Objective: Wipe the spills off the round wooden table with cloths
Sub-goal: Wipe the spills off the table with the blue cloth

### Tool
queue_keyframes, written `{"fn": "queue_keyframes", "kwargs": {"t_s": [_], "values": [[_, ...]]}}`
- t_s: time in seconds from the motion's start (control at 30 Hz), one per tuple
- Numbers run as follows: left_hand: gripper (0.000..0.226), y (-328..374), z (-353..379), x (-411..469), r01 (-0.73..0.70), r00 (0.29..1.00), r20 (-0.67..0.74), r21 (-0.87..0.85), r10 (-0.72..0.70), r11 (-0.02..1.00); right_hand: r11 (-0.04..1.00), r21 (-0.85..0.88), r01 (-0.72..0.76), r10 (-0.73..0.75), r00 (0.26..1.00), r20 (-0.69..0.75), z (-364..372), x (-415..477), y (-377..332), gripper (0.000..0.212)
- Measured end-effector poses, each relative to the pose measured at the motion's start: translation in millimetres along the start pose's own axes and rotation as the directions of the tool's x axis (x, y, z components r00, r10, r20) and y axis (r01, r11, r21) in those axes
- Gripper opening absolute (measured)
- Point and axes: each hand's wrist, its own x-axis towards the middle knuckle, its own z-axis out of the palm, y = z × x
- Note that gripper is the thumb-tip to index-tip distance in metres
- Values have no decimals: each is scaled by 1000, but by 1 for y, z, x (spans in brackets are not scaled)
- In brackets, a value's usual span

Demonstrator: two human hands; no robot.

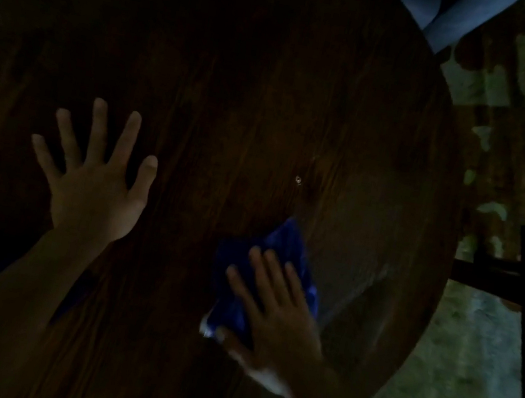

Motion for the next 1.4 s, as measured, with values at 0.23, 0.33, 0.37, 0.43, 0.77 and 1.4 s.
{"fn": "queue_keyframes", "kwargs": {"t_s": [0.23, 0.33, 0.37, 0.43, 0.77, 1.4], "values": [[69, 1, -1, 0, -6, 1000, 7, 8, 6, 1000, 951, 91, -296, 304, 948, -90, -35, 60, 120, 74], [69, -1, 0, 0, 3, 1000, -1, 9, -3, 1000, 876, 79, -475, 482, 865, -143, -53, 116, 144, 71], [69, -2, 0, -1, 3, 1000, -2, 12, -3, 1000, 881, 67, -469, 473, 866, -161, -55, 132, 137, 71], [68, -3, 1, -1, -2, 1000, 3, 15, 2, 1000, 927, 50, -372, 375, 907, -190, -60, 153, 109, 71], [69, 3, -1, 0, -6, 1000, 8, -2, 6, 1000, 981, -41, 187, -188, 982, -28, -26, 50, 122, 73], [69, 3, 1, 0, -31, 999, -13, 2, 31, 1000, 995, 36, -91, 95, 986, -138, -46, 44, 191, 67]]}}
